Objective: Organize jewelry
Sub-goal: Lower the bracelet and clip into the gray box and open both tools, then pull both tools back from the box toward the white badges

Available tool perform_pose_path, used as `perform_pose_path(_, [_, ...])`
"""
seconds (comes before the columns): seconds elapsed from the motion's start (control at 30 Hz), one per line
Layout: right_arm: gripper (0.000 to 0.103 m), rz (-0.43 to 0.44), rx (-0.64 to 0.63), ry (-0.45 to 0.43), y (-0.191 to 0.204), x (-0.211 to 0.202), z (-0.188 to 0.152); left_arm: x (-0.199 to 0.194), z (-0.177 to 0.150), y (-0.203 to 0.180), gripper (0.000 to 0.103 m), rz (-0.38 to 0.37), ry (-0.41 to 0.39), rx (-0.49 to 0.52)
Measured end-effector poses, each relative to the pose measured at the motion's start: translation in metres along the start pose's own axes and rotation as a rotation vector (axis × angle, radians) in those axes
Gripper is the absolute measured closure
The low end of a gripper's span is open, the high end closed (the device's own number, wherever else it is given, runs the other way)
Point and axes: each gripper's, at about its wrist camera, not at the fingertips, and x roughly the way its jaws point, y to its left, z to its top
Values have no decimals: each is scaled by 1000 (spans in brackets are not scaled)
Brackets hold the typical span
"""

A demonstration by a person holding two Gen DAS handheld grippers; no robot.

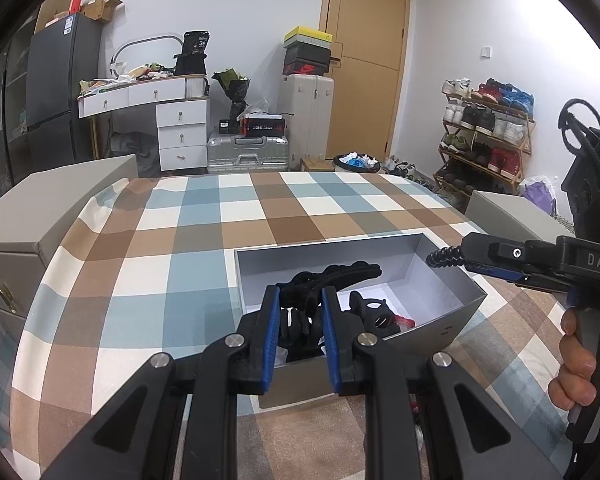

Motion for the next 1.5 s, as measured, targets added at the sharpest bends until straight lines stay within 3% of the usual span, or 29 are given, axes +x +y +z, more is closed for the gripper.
perform_pose_path(0.07, [51, 5, -2, 6, 1, 0, 0, 0, 0, 0, 88, -1, 1, 1])
perform_pose_path(0.2, [30, -3, 22, -24, -2, -4, 0, -1, 0, 0, 88, -4, 0, 2])
perform_pose_path(0.43, [19, 0, 50, 15, -8, -5, -2, -2, 0, -3, 84, -23, 13, 4])
perform_pose_path(0.5, [17, -4, 43, 30, -8, -5, -3, -4, 0, -4, 61, -18, 20, 13])
perform_pose_path(0.57, [16, -17, 28, 51, -7, -7, -5, -8, 0, -5, 49, -23, 21, 14])
perform_pose_path(0.63, [14, -34, 5, 87, -5, -8, -7, -12, 0, -5, 43, -43, 24, 10])
perform_pose_path(0.7, [14, -60, -37, 129, -3, -8, -11, -13, -1, -6, 26, -39, 55, 6])
perform_pose_path(0.87, [14, -129, -127, 213, 6, -6, -20, -20, -10, -10, 18, -41, 106, 17])
perform_pose_path(1.0, [14, -140, -158, 252, 8, -7, -27, -24, -19, -15, 1, -27, 124, 41])
perform_pose_path(1.5, [15, -190, -318, 430, 16, 13, -59, -7, -36, -7, 1, -20, 269, 79])
